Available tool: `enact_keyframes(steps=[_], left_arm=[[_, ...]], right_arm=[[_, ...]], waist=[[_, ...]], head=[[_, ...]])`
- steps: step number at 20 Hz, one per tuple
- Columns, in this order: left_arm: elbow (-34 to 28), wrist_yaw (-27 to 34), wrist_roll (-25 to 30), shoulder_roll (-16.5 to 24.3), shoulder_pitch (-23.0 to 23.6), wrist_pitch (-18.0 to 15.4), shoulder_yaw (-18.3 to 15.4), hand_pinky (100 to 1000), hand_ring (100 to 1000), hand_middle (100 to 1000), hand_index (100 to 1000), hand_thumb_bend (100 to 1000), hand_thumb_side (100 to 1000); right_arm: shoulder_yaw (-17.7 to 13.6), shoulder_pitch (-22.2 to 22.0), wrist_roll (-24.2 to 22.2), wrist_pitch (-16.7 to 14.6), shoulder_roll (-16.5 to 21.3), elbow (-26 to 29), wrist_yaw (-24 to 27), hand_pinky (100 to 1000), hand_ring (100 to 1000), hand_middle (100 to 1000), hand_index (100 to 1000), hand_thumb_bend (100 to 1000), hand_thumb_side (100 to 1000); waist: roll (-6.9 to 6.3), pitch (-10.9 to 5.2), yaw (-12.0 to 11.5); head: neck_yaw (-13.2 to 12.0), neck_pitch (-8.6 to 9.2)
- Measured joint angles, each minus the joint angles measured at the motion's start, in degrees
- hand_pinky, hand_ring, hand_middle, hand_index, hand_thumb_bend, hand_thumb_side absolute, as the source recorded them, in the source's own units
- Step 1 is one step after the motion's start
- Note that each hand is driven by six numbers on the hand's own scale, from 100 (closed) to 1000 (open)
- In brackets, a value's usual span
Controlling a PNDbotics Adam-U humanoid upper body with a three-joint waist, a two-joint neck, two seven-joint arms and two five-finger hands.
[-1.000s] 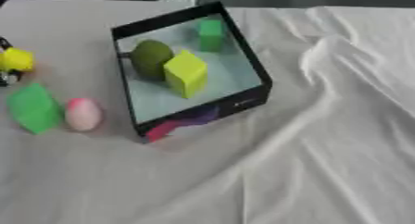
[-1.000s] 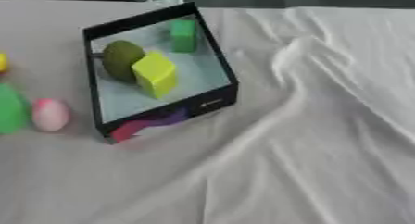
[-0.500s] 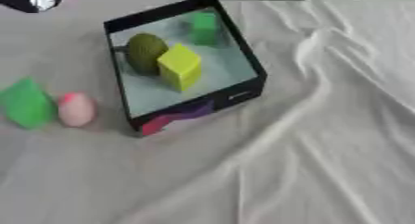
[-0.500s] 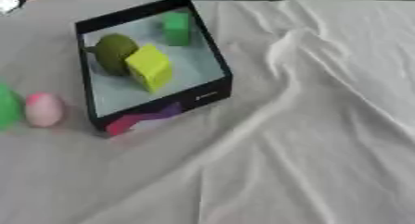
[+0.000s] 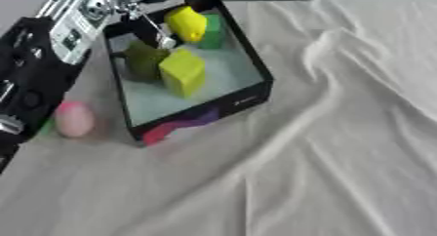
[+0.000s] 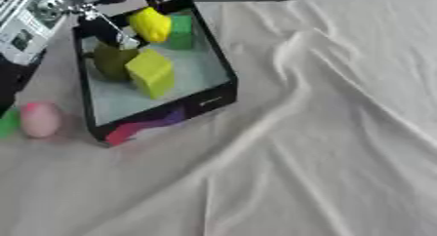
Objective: Pick up objects on the table and place them in the box.
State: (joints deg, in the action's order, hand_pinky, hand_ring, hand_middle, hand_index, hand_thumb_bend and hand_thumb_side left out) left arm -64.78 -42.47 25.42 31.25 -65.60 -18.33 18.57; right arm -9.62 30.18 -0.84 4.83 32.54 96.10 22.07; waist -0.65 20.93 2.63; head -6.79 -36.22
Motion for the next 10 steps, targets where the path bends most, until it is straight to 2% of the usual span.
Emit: enact_keyframes(steps=[2,3,4,5,6,7,10], left_arm=[[1.20,-0.99,0.25,-0.46,0.00,-0.27,-0.15,853,889,811,927,380,467],[1.51,-1.21,0.42,-0.47,0.00,-0.30,-0.47,861,899,820,949,396,532],[1.66,-1.16,0.58,-0.47,0.00,-0.24,-0.93,868,906,822,966,445,632],[1.66,-0.79,0.63,-0.47,0.00,-0.09,-1.49,871,908,824,980,533,748],[1.59,-0.11,0.52,-0.45,0.00,0.14,-2.15,873,911,827,976,567,790],[1.31,0.73,0.28,-0.39,0.02,0.44,-2.80,876,913,828,972,557,797],[-0.61,4.82,-0.58,0.34,0.69,1.74,-4.77,886,922,826,949,437,790]], right_arm=[[0.13,0.03,-0.16,0.15,-0.02,0.01,0.03,872,751,771,867,100,587],[0.13,0.01,-0.19,0.19,-0.02,0.01,0.04,872,751,771,867,100,589],[0.13,-0.04,-0.18,0.22,-0.02,0.01,0.04,871,750,770,866,100,589],[0.13,-0.17,-0.15,0.24,-0.02,0.01,0.04,871,750,770,867,100,591],[0.13,-0.42,-0.14,0.25,-0.02,0.01,0.04,871,750,770,867,100,595],[0.12,-0.56,-0.14,0.26,-0.02,0.00,0.04,872,750,771,867,100,594],[0.08,-1.11,-0.07,0.18,-0.02,-0.02,0.04,872,751,771,867,100,587]], waist=[[-0.10,-0.11,0.04],[-0.15,-0.11,0.04],[-0.18,-0.12,-0.03],[-0.19,-0.19,-0.19],[-0.19,-0.33,-0.38],[-0.19,-0.54,-0.62],[-0.19,-1.23,-1.35]], head=[[0.06,0.00],[0.12,0.00],[0.22,0.00],[0.35,-0.02],[0.46,-0.05],[0.68,-0.18],[1.69,-0.49]])
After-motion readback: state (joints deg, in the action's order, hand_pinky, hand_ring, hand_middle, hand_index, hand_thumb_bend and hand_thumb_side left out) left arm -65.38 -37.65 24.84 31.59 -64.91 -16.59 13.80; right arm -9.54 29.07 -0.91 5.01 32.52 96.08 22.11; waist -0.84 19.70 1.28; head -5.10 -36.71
